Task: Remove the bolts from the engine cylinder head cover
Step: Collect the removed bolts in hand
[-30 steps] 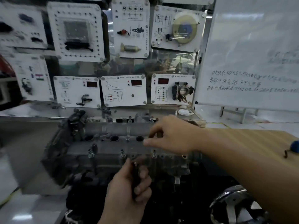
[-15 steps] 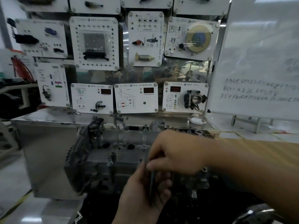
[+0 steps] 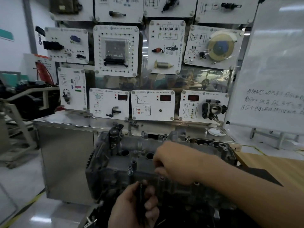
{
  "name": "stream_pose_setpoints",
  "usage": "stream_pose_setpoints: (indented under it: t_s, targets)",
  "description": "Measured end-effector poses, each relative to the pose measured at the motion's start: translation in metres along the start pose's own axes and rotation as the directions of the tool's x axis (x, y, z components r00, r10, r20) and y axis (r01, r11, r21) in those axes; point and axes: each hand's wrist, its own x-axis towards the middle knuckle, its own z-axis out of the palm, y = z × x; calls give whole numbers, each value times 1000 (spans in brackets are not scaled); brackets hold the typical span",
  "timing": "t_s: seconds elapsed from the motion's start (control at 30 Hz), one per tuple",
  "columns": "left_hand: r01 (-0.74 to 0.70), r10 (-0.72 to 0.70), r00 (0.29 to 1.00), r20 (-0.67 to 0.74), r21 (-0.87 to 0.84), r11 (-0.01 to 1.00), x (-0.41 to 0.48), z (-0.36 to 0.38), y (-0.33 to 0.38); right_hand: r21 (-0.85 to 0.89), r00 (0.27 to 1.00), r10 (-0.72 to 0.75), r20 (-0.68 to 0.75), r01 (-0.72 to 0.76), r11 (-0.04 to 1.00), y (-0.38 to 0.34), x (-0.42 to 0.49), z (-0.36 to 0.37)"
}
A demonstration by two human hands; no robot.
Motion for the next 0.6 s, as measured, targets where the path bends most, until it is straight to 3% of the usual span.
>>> stream_pose_setpoints:
  t_s: [0.1, 0.17, 0.3, 0.37, 0.47, 0.6]
  targets:
    - [-23, 23, 1000, -18, -3, 1000, -4, 3, 5, 41, 990, -4, -142, 10, 999, -2, -8, -38]
    - [-4, 5, 999, -47, 22, 1000, -5, 4, 7, 138, 982, -76, -174, 101, 985, -8, -12, -62]
    - [81, -77, 996, -44, 98, 992, -10, 10, 8, 95, 972, -232, 26, 229, 969, -37, 2, -40]
    - [131, -132, 991, 0, 108, 986, -15, 5, 11, 44, 980, -200, -17, 201, 979, -43, 13, -18]
    - [157, -158, 985, 69, 27, 987, -21, -10, 19, 116, 976, -57, -208, 83, 990, -32, 30, -12]
    - [103, -101, 994, 37, -55, 993, -19, -28, 30, 56, 991, -65, -119, 73, 996, -29, 48, -1]
